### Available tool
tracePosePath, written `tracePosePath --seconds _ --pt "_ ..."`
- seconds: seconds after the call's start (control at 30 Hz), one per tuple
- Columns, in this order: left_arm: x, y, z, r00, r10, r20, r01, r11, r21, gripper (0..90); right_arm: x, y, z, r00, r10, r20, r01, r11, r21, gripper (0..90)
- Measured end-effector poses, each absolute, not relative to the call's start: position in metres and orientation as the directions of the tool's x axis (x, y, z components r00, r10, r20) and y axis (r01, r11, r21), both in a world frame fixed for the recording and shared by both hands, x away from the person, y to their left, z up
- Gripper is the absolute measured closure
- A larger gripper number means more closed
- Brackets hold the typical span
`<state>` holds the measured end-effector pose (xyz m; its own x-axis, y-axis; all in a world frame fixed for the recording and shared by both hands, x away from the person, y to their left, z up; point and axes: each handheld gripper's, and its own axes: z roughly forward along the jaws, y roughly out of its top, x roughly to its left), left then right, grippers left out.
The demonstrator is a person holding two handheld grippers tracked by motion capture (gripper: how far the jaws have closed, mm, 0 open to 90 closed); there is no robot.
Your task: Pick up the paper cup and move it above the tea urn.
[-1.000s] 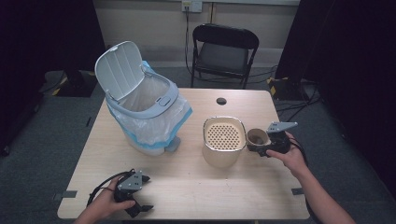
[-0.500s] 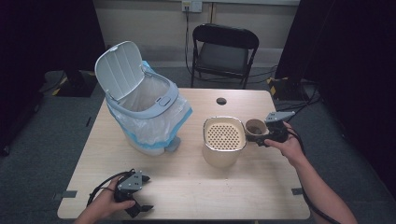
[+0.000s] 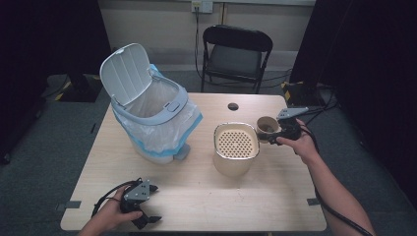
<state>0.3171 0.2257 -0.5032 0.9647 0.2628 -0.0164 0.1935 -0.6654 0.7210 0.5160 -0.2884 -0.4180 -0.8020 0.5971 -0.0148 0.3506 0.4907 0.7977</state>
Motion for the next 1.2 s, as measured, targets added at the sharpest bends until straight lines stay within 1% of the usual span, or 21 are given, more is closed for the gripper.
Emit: tracePosePath --seconds 0.7,1.2 --pt "0.317 0.226 -0.503 0.965 0.263 -0.016 0.194 -0.668 0.718 0.0 0.539 -0.271 -0.389 -0.809 0.585 -0.063 0.303 0.505 0.808 27.6" --pt "0.317 0.226 -0.503 0.965 0.263 -0.014 0.192 -0.665 0.722 0.0 0.539 -0.260 -0.364 -0.813 0.568 -0.128 0.239 0.526 0.816 27.7"
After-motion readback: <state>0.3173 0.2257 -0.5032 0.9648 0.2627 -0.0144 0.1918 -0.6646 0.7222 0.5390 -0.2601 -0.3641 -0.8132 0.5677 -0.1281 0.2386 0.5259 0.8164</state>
